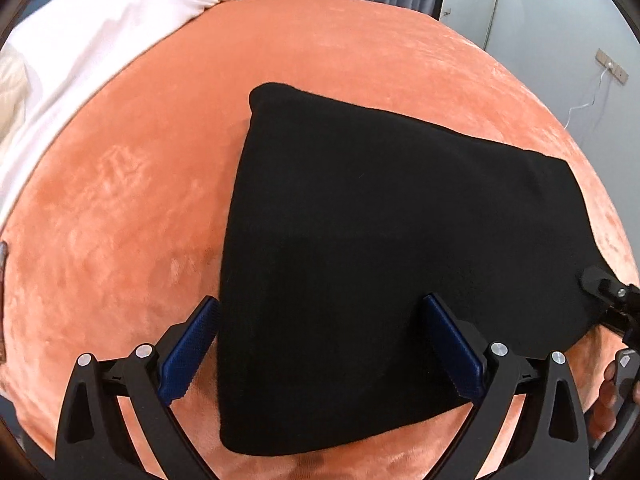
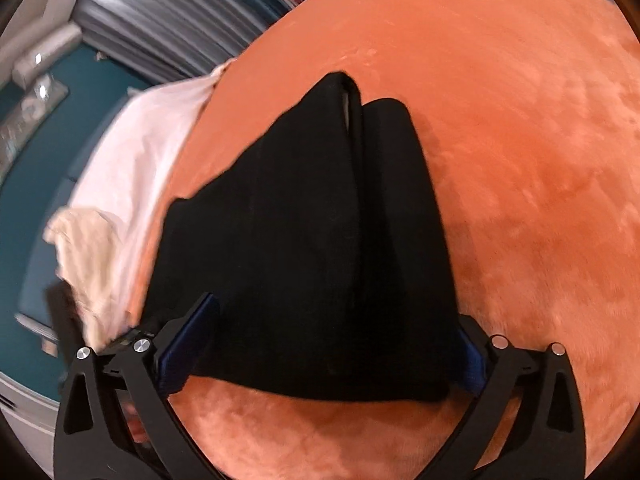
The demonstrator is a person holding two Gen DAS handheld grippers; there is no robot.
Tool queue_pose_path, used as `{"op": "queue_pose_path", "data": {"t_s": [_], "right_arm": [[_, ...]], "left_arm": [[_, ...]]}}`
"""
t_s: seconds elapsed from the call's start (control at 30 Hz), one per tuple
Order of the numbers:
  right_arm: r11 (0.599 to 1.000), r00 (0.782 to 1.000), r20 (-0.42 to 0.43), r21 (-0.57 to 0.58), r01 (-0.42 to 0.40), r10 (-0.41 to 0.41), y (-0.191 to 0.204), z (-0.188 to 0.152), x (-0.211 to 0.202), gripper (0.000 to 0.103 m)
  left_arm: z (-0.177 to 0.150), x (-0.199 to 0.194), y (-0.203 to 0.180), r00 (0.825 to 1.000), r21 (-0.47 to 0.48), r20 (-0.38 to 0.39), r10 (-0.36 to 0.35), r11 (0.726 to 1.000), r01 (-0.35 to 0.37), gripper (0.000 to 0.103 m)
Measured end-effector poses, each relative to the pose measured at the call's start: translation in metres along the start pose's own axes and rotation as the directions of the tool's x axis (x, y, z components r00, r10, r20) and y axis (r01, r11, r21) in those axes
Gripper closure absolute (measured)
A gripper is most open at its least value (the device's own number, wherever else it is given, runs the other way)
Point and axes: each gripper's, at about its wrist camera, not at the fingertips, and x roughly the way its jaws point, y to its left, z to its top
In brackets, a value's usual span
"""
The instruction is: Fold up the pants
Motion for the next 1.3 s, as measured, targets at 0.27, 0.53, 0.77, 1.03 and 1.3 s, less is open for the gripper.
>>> {"op": "queue_pose_path", "data": {"t_s": [0.27, 0.53, 0.77, 1.03, 1.3], "right_arm": [[0.999, 0.998, 0.049, -0.022, 0.039, -0.038, 0.005, -0.004, 0.002, 0.005], [0.999, 0.999, 0.040, 0.026, 0.021, -0.022, 0.000, -0.002, -0.006, 0.048], [1.000, 0.998, 0.061, -0.006, -0.017, 0.017, 0.013, -0.003, -0.026, 0.070], [0.993, 0.994, 0.074, -0.092, -0.075, 0.082, 0.042, -0.003, -0.064, 0.072], [0.972, 0.980, 0.142, -0.212, -0.104, 0.136, 0.084, 0.055, -0.080, 0.072]], "left_arm": [[0.007, 0.004, -0.004, 1.000, 0.000, 0.001, 0.006, 1.000, -0.006, 0.005], [0.013, 0.006, -0.007, 0.992, -0.041, -0.020, -0.125, 0.991, 0.124, 0.050], [0.019, -0.018, 0.020, 0.957, -0.167, -0.004, -0.290, 0.944, 0.285, 0.081], [0.028, -0.061, 0.033, 0.915, -0.180, 0.024, -0.403, 0.899, 0.400, 0.084], [0.105, -0.098, 0.025, 0.912, -0.070, 0.130, -0.389, 0.914, 0.400, 0.084]]}}
